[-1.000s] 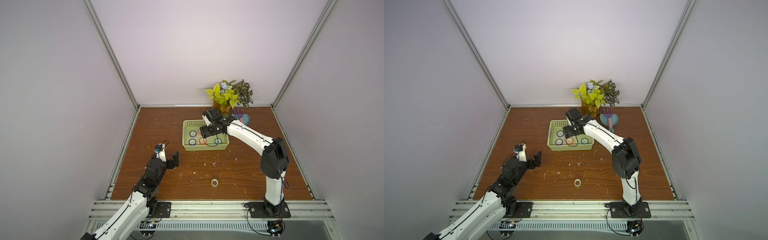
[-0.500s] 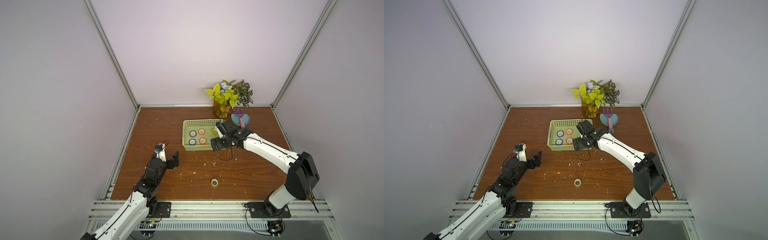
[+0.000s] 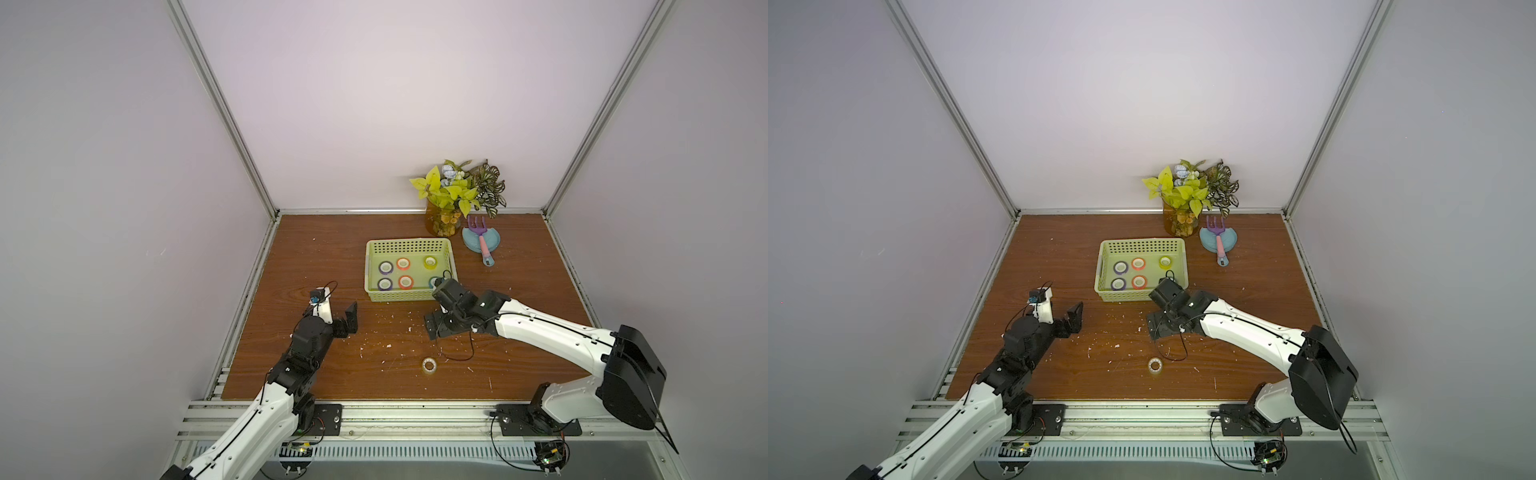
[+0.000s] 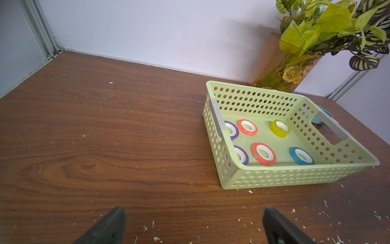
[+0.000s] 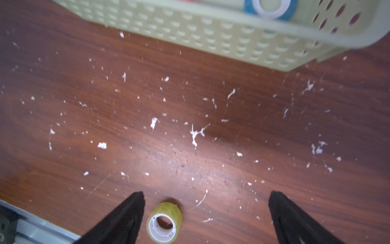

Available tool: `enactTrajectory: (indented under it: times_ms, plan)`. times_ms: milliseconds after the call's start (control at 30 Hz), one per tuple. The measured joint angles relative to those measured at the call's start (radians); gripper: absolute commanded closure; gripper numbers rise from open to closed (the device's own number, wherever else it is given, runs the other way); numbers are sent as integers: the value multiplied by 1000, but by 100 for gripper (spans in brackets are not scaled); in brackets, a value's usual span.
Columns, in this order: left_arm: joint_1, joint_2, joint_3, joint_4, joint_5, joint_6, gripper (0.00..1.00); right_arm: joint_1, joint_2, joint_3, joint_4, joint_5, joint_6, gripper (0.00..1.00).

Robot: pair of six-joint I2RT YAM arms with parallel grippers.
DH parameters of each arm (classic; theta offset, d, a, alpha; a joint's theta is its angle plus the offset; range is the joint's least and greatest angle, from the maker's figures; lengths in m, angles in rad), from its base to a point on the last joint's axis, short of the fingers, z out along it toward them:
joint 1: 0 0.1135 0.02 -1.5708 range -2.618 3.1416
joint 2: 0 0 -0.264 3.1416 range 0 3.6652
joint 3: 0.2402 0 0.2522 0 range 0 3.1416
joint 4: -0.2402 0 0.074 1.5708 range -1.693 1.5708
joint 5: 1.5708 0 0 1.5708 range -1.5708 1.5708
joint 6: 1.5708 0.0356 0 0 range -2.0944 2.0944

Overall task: Put the transparent tape into the storage box
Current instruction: Pick up the tape from the center of the board.

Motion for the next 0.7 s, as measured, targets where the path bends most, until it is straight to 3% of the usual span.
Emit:
enactTrajectory:
  times_ms: [400, 700]
  plan:
    - [0, 1, 0, 0, 0, 0, 0, 220, -5, -71, 0, 26, 225, 1]
    - [0, 10, 0, 0, 0, 0, 0, 296, 96, -69, 18, 47, 365, 1]
